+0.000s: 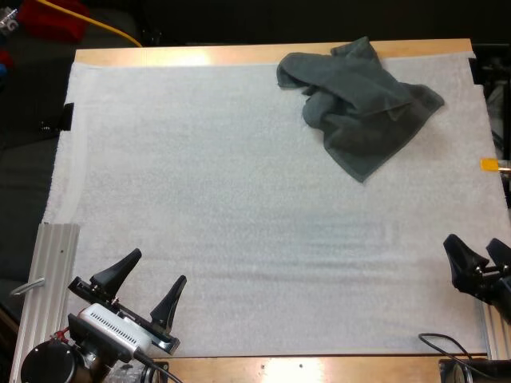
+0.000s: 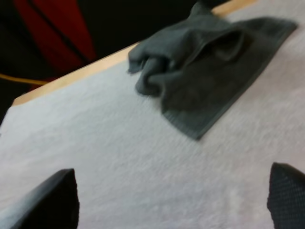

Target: Pick towel from pile, fold and stack

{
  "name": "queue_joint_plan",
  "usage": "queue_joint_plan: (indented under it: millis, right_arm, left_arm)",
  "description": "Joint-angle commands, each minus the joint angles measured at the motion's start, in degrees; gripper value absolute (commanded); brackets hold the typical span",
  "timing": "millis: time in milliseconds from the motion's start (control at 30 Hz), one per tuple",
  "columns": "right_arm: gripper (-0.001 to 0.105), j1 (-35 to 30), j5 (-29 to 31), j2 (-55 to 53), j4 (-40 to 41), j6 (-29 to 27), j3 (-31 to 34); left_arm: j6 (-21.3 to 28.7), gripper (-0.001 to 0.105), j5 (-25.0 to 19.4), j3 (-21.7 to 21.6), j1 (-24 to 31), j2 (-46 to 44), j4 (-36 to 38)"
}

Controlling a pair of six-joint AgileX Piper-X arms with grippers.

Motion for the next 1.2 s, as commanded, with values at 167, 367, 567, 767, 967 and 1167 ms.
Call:
queue_joint_plan:
  millis: [167, 367, 567, 767, 967, 1167]
  right_arm:
    - [0.078, 0.09, -1.4, 7.01, -0.07, 1.68, -4.25]
    - [0.078, 0.09, -2.61, 15.28, -0.07, 3.46, -8.55]
    - [0.078, 0.09, -6.13, 23.05, -0.07, 4.08, -13.01]
    - [0.078, 0.09, -7.35, 30.62, -0.07, 4.4, -18.41]
    - [0.078, 0.09, -7.63, 37.03, -0.64, 4.52, -21.21]
    - [0.078, 0.09, -6.87, 42.18, -1.41, 4.52, -23.31]
  left_arm:
    - [-0.55, 0.069, 0.33, 0.0, -0.14, -7.78, -1.09]
    - [-0.55, 0.069, 0.33, 0.0, -0.14, -7.78, -1.09]
    - [-0.55, 0.069, 0.33, 0.0, -0.14, -7.78, -1.09]
    - [-0.55, 0.069, 0.33, 0.0, -0.14, -7.78, -1.09]
    - [-0.55, 0.069, 0.33, 0.0, -0.14, -7.78, -1.09]
    - [-0.55, 0.069, 0.33, 0.0, -0.14, -7.78, -1.09]
